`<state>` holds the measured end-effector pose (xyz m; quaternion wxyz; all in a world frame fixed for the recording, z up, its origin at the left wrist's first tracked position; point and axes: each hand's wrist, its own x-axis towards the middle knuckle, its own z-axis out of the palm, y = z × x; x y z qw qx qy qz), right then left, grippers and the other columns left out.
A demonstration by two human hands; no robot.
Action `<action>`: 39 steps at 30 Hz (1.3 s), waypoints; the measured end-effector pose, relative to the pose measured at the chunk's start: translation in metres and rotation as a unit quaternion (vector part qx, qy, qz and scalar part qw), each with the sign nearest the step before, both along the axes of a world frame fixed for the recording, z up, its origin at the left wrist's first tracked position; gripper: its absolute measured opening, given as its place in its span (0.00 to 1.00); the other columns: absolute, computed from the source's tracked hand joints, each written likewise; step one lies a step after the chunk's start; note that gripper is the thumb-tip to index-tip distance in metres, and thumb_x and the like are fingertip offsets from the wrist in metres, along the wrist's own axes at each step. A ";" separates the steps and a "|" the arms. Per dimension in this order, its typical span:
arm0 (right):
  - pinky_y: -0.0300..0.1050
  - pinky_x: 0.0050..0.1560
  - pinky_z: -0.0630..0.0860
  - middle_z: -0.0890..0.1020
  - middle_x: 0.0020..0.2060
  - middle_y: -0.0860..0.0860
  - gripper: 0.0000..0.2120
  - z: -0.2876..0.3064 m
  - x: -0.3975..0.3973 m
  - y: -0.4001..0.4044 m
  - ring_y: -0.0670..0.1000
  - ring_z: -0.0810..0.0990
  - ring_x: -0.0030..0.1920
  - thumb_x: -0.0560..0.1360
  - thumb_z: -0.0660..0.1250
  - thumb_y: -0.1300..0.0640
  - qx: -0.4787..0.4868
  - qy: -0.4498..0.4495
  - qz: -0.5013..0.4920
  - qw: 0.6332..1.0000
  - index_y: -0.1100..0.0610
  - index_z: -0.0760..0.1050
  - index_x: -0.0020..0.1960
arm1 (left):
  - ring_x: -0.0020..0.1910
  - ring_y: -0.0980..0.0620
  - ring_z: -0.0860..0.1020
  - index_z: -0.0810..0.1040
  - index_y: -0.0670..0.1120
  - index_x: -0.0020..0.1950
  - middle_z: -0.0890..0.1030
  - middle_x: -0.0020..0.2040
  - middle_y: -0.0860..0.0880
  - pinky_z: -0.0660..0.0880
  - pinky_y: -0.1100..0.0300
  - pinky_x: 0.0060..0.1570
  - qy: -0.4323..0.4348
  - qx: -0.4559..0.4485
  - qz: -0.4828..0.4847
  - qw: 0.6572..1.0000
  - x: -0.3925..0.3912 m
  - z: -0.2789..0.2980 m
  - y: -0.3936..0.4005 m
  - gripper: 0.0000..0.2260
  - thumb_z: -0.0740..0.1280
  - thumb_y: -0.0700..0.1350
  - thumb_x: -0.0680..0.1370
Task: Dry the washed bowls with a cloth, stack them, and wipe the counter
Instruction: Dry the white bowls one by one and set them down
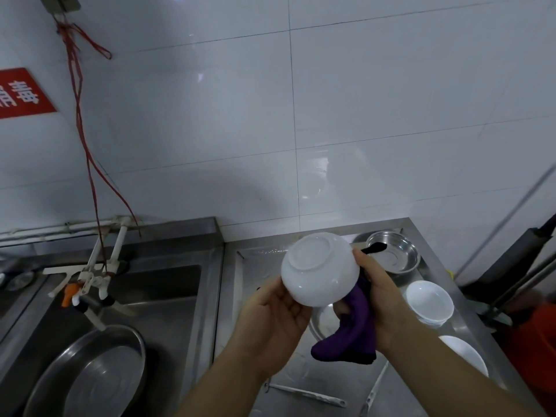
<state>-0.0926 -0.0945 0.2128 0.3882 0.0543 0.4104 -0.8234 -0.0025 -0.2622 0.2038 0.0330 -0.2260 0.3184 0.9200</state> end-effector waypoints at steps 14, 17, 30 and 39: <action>0.53 0.43 0.83 0.88 0.48 0.62 0.17 -0.026 0.004 0.005 0.59 0.86 0.40 0.77 0.76 0.52 0.135 -0.079 -0.153 0.976 0.62 0.84 0.60 | 0.58 0.43 0.86 0.81 0.47 0.66 0.86 0.61 0.44 0.85 0.52 0.49 0.055 -0.191 0.080 0.977 0.000 0.018 -0.023 0.17 0.69 0.46 0.77; 0.50 0.35 0.84 0.88 0.50 0.60 0.11 0.003 0.001 0.004 0.56 0.87 0.39 0.75 0.78 0.56 0.086 0.069 -0.206 0.972 0.53 0.85 0.57 | 0.55 0.47 0.86 0.86 0.54 0.53 0.87 0.54 0.48 0.84 0.57 0.50 0.048 -0.311 0.022 0.949 0.003 0.020 -0.020 0.08 0.68 0.45 0.80; 0.45 0.73 0.66 0.78 0.69 0.47 0.23 0.010 0.011 -0.017 0.53 0.75 0.69 0.74 0.76 0.54 0.266 0.803 -0.101 0.524 0.50 0.77 0.68 | 0.60 0.46 0.85 0.78 0.46 0.68 0.86 0.59 0.46 0.82 0.57 0.55 0.120 -0.371 -0.114 0.914 0.015 0.026 -0.006 0.14 0.61 0.34 0.86; 0.30 0.41 0.73 0.81 0.42 0.40 0.04 0.043 -0.004 -0.029 0.41 0.80 0.42 0.79 0.66 0.52 0.276 0.591 -0.109 0.750 0.42 0.77 0.50 | 0.54 0.41 0.83 0.76 0.34 0.61 0.82 0.55 0.33 0.82 0.48 0.58 0.156 -0.348 -0.113 0.918 0.017 0.032 -0.005 0.14 0.66 0.42 0.81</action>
